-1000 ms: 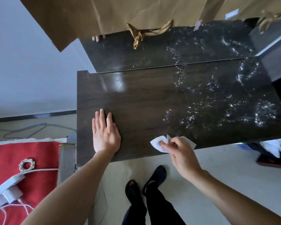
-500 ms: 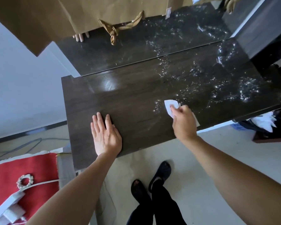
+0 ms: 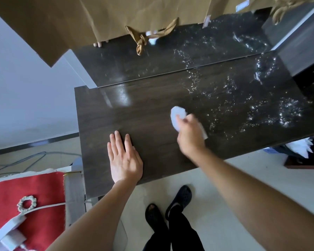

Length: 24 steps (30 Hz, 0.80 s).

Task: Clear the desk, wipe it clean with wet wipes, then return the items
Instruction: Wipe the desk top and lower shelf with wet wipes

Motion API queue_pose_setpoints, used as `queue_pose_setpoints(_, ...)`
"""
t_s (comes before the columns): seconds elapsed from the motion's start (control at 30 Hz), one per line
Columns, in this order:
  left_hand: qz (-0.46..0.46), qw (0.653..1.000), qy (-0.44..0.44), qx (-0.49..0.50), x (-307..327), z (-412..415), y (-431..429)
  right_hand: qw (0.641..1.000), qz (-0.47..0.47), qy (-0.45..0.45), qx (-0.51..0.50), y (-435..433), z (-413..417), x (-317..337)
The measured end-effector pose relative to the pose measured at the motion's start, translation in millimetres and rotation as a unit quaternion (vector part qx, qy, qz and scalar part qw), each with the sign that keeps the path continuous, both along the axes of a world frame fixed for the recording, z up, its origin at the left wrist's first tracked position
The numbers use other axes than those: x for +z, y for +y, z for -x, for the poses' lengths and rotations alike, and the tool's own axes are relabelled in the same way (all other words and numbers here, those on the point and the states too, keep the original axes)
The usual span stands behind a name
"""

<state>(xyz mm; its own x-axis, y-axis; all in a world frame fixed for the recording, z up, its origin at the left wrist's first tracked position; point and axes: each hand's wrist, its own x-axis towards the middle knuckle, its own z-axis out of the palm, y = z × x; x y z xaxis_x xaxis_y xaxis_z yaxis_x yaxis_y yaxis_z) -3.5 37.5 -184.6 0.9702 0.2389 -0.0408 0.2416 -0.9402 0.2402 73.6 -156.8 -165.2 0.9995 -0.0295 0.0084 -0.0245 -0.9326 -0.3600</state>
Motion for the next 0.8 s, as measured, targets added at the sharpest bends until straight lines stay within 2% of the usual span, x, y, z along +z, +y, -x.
queue_pose_setpoints(0.07, -0.002, 1.000, -0.007, -0.001, 1, -1, 0, 0.991, -0.036, 0.000, 0.132, 21, 44, -5)
queue_pose_setpoints(0.13, -0.001, 1.000, -0.006, -0.003, 1, -1, -1, 0.979, -0.057, 0.001, 0.198, 6, 40, -4)
queue_pose_setpoints(0.17, -0.003, 1.000, -0.004, -0.006, 0, -1, 0, 0.983, -0.045, -0.014, 0.177, -8, 19, -4)
queue_pose_setpoints(0.23, -0.008, 1.000, 0.000, -0.008, -1, -1, 1, 0.997, 0.003, -0.042, 0.065, -35, -29, -5)
queue_pose_setpoints(0.3, -0.010, 1.000, 0.006, -0.009, -1, -2, 1, 0.999, 0.027, -0.022, -0.024, -46, -58, -6)
queue_pose_setpoints(0.33, -0.012, 1.000, 0.009, -0.011, -1, -2, 1, 0.999, 0.032, -0.015, -0.034, -37, -57, -6)
queue_pose_setpoints(0.4, -0.012, 1.000, 0.012, -0.013, -1, -2, 1, 1.000, 0.008, -0.011, 0.007, -5, -22, -6)
queue_pose_setpoints(0.47, -0.007, 1.000, 0.010, -0.012, 0, -2, 2, 0.994, -0.041, -0.003, 0.103, 24, 37, -5)
queue_pose_setpoints(0.53, -0.004, 1.000, 0.009, -0.014, 1, -3, 2, 0.985, -0.083, 0.043, 0.145, 14, 83, 0)
queue_pose_setpoints(0.57, -0.003, 1.000, 0.010, -0.015, 2, -3, 1, 0.984, -0.091, 0.031, 0.147, -12, 93, -2)
queue_pose_setpoints(0.63, 0.000, 1.000, 0.015, -0.015, 3, -3, 1, 0.995, -0.031, -0.014, 0.095, -67, 91, 0)
queue_pose_setpoints(0.7, 0.003, 1.000, 0.020, -0.015, 3, -3, 1, 0.997, -0.022, -0.015, -0.078, -124, 73, 2)
queue_pose_setpoints(0.73, 0.003, 1.000, 0.021, -0.014, 3, -4, 1, 0.985, -0.034, 0.004, -0.168, -144, 64, 2)
queue_pose_setpoints(0.8, 0.005, 1.000, 0.022, -0.011, 3, -4, 0, 0.978, 0.000, 0.025, -0.205, -147, 53, 0)
